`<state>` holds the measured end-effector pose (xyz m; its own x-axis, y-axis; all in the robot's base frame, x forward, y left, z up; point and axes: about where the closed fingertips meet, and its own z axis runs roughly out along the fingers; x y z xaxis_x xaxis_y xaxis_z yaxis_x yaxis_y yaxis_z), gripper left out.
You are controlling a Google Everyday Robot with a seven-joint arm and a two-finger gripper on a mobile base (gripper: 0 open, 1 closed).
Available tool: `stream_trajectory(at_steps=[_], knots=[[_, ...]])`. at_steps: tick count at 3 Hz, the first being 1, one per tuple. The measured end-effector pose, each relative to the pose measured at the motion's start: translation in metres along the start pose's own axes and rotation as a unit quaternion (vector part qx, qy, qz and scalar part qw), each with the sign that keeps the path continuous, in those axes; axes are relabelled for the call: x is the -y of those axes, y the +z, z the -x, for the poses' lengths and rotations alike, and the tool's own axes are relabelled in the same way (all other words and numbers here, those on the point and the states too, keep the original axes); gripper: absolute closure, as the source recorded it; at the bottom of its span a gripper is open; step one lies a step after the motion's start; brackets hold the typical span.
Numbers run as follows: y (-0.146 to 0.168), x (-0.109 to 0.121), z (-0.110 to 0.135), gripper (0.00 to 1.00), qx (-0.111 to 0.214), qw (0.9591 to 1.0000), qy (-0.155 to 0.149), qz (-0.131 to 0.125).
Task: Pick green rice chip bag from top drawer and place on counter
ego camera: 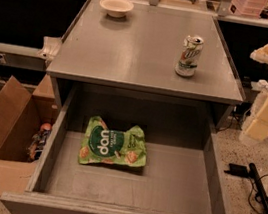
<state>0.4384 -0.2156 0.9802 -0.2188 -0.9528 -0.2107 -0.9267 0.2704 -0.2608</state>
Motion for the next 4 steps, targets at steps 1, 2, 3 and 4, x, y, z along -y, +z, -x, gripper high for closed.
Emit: stream_trajectory(at_steps=[1,2,3,4], knots=[[0.000,0.000,0.000,0.00,0.000,1.0000,0.000,0.000],[0.019,-0.003,0.005,0.00,0.024,0.9997,-0.008,0.005],[0.047,-0.015,0.021,0.00,0.056,0.9982,-0.015,0.013],[0.065,-0.034,0.037,0.00,0.089,0.9956,-0.012,0.023]])
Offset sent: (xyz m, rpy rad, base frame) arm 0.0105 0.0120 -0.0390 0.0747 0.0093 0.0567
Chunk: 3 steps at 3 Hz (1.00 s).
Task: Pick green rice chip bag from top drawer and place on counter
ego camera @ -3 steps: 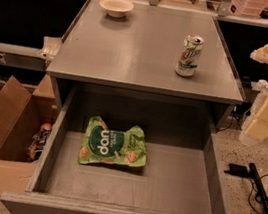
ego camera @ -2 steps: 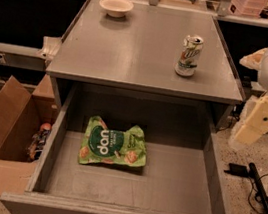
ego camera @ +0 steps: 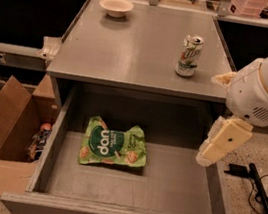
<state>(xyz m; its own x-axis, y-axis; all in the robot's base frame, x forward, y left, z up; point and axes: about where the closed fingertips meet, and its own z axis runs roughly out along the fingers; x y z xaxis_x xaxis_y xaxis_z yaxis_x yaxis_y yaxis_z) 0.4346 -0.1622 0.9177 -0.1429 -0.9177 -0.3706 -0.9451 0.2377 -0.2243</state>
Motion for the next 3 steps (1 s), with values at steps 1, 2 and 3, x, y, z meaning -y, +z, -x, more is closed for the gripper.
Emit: stream_trajectory(at_steps=[1,2,3], knots=[[0.015,-0.022,0.029,0.00,0.052,0.9984,0.006,0.022],[0.015,-0.022,0.029,0.00,0.052,0.9984,0.006,0.022],[0.038,-0.026,0.038,0.00,0.073,0.9965,-0.016,0.039]])
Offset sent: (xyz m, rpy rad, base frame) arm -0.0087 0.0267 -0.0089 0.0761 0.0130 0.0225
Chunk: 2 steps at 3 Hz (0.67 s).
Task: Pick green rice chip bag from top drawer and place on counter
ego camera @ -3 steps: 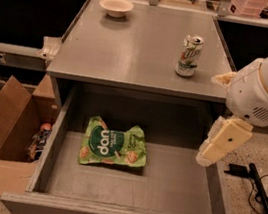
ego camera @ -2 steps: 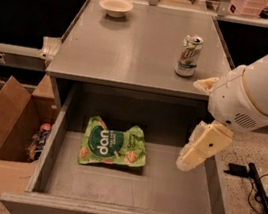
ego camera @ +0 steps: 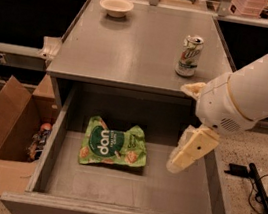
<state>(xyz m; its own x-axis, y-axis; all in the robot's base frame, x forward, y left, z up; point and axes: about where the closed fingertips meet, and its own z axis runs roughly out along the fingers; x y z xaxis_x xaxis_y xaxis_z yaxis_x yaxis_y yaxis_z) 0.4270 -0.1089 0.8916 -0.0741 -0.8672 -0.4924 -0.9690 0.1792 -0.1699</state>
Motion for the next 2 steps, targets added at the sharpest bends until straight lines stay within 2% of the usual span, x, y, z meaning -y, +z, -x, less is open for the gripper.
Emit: stream_trajectory(at_steps=[1,2], knots=[[0.051,0.002,0.013,0.00,0.030,0.9982,-0.040,0.032],[0.098,-0.013,0.026,0.00,0.051,0.9929,-0.093,0.054]])
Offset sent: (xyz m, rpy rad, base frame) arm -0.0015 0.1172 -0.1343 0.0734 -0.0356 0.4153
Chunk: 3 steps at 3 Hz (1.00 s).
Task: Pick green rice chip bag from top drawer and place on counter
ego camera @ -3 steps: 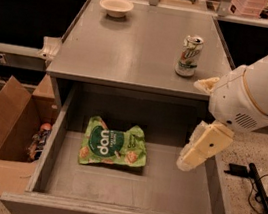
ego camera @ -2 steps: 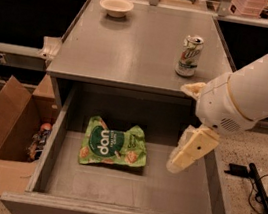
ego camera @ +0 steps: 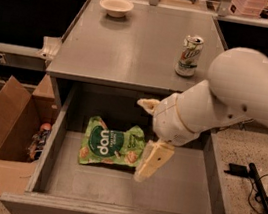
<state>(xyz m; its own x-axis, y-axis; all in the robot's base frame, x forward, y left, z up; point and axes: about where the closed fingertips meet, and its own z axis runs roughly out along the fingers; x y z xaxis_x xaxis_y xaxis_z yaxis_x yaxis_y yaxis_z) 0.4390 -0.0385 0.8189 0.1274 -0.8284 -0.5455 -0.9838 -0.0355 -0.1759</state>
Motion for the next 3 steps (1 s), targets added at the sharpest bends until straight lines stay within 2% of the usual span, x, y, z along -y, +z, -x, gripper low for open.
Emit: stream_trajectory(at_steps=[1,3], knots=[[0.0529,-0.0117,-0.0092,0.00,0.026,0.9989,-0.035,0.019],[0.0595,-0.0083,-0.0077,0.00,0.011,0.9985,-0.046,0.026]])
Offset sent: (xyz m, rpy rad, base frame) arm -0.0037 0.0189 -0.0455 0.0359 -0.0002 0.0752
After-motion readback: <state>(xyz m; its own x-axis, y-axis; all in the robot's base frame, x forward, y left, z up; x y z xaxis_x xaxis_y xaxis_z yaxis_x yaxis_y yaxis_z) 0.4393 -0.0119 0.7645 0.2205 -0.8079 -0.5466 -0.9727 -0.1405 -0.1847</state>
